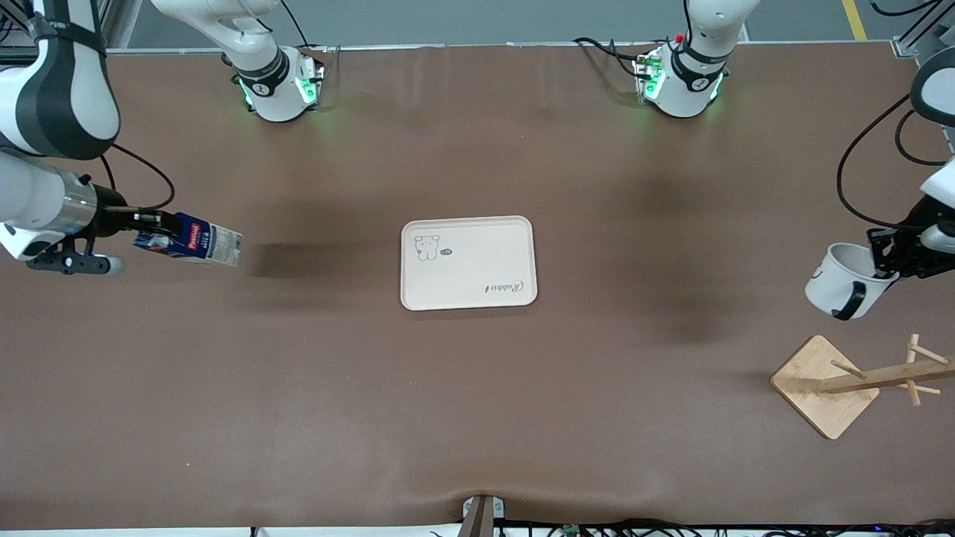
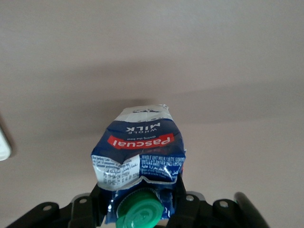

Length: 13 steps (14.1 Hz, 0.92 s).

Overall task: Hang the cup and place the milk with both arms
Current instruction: 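Hang the mug handle on the stand peg while the right gripper lowers milk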

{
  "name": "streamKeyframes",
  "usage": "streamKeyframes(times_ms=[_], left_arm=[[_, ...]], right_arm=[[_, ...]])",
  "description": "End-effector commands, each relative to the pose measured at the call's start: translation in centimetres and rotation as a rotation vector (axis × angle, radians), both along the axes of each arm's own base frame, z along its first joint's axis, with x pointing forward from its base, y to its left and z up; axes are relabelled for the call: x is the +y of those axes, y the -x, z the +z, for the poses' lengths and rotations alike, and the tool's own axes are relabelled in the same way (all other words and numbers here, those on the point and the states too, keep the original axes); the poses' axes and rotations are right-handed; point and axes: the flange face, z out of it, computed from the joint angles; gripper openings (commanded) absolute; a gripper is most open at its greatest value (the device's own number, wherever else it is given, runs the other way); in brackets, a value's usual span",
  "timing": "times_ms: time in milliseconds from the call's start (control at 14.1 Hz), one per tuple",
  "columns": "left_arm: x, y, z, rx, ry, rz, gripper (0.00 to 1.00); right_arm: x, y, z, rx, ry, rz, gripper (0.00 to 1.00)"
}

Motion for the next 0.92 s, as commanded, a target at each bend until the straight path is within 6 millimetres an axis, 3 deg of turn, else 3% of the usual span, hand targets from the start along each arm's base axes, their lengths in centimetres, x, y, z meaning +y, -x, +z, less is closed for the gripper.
streamKeyframes(times_ms=[0, 284, 568, 781, 852], left_arm=[[1.5, 0.3, -0.2, -0.014, 0.088, 0.048, 0.0], [4.2, -0.9, -1.0, -0.029, 0.162, 0.098, 0.0], [6.3, -2.1, -1.7, -0.037, 0.23, 0.129, 0.0], [7.4, -3.5, -2.5, -0.043, 0.259, 0.13, 0.0], [7.6, -4.0, -2.7, -0.046, 0.268, 0.13, 0.0]], right_arm=[[-0.4, 1.2, -1.0, -0.019, 0.055, 0.058, 0.0], [-1.6, 1.5, -6.9, -0.1, 0.054, 0.078, 0.0], [-3.1, 1.7, -9.2, -0.089, 0.053, 0.056, 0.01], [-3.1, 1.6, -9.8, -0.08, 0.051, 0.055, 0.43], [-3.3, 1.6, -10.0, -0.078, 0.046, 0.047, 0.62]])
